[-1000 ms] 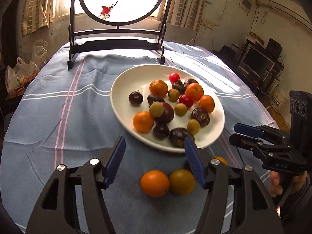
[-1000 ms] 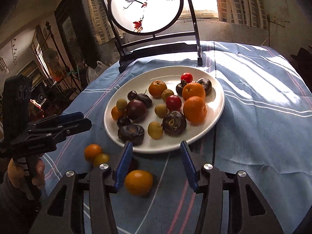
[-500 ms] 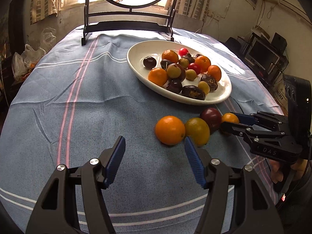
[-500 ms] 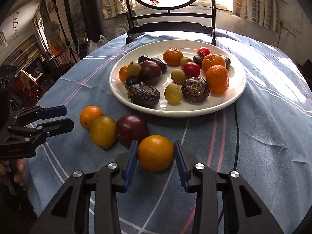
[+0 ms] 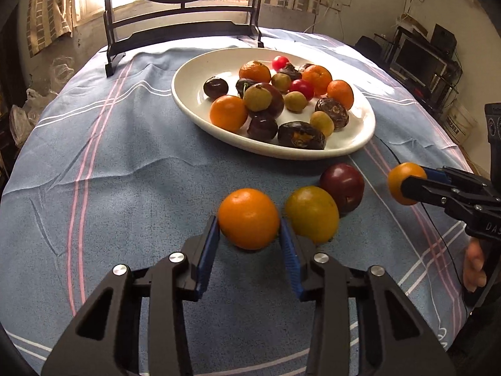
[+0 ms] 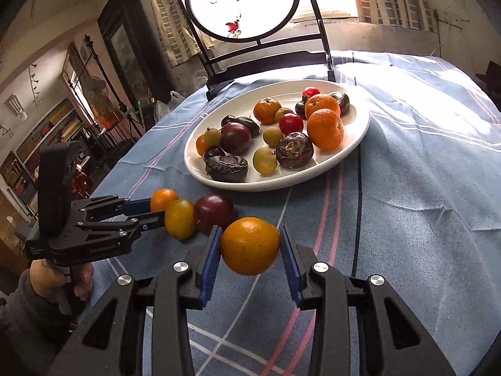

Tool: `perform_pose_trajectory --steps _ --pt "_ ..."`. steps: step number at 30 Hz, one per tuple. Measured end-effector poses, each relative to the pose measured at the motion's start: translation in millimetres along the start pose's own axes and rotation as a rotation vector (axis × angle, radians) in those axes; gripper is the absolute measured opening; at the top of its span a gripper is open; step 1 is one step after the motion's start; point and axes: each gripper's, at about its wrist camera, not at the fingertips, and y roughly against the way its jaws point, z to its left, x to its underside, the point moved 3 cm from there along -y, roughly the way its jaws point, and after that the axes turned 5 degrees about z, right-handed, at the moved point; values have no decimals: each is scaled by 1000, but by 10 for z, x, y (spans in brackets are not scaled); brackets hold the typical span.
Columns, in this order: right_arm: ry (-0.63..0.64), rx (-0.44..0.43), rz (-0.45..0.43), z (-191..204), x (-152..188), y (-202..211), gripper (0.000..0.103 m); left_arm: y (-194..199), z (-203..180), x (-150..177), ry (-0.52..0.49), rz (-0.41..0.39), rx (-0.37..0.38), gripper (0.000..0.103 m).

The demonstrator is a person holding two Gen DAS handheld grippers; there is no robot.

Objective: Organize fruits
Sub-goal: 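Grasp an orange with the left tool while the right tool grasps another orange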

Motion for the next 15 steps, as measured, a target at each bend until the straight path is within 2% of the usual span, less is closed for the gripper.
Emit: perform_pose_trajectory --steps 10,15 --pt "-12 -15 -10 -21 1 8 38 -35 -13 -61 1 -5 2 39" --pt "-10 -15 -43 -13 10 75 38 165 2 -15 19 -74 6 38"
